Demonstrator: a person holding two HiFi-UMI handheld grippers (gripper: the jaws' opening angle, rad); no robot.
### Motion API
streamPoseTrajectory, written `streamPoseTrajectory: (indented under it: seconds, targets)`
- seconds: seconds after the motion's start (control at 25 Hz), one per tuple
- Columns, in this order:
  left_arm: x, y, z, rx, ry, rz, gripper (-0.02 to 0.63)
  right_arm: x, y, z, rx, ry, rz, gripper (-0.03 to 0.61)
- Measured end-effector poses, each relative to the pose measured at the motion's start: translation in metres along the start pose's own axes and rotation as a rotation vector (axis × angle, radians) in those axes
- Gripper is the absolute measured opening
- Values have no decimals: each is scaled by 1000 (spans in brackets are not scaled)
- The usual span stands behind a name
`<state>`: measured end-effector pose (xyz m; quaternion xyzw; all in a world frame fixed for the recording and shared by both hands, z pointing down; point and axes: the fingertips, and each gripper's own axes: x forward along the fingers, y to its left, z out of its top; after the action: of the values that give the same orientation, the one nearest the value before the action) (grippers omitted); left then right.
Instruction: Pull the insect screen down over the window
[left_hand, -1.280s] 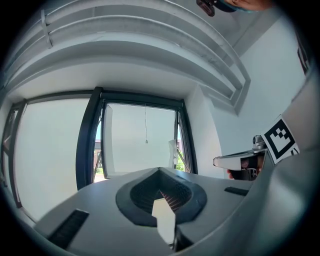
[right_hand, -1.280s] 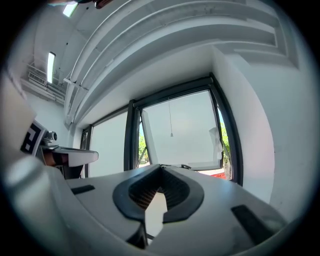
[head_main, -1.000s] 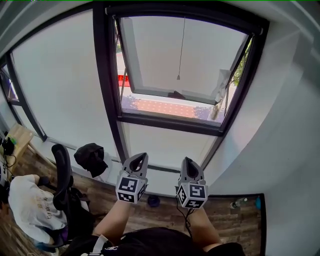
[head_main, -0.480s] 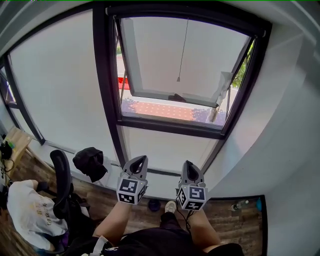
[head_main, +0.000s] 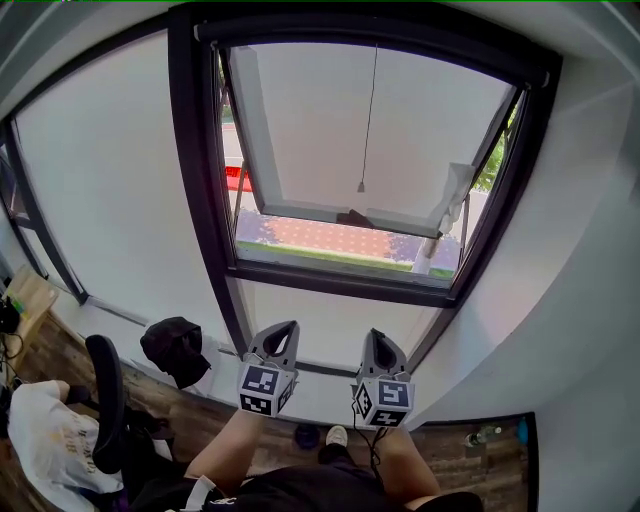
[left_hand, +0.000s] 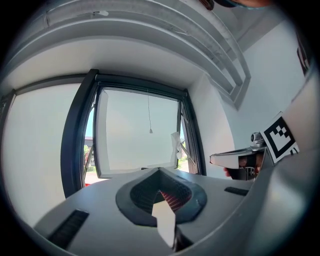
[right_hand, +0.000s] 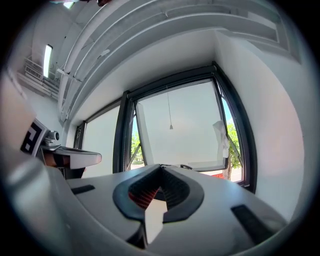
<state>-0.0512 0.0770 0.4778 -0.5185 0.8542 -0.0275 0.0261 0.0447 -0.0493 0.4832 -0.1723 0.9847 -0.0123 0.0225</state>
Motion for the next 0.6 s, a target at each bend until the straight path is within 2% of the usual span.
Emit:
streamPoseTrajectory:
  seconds: [0.36,0.6]
  targets:
    - [98,13,-1,-12,7,-5,6,80,-51,3,-22,2,14,5]
    - [171,18,19,7,-9,13,6,139,-94,20,-26,-12,47,5]
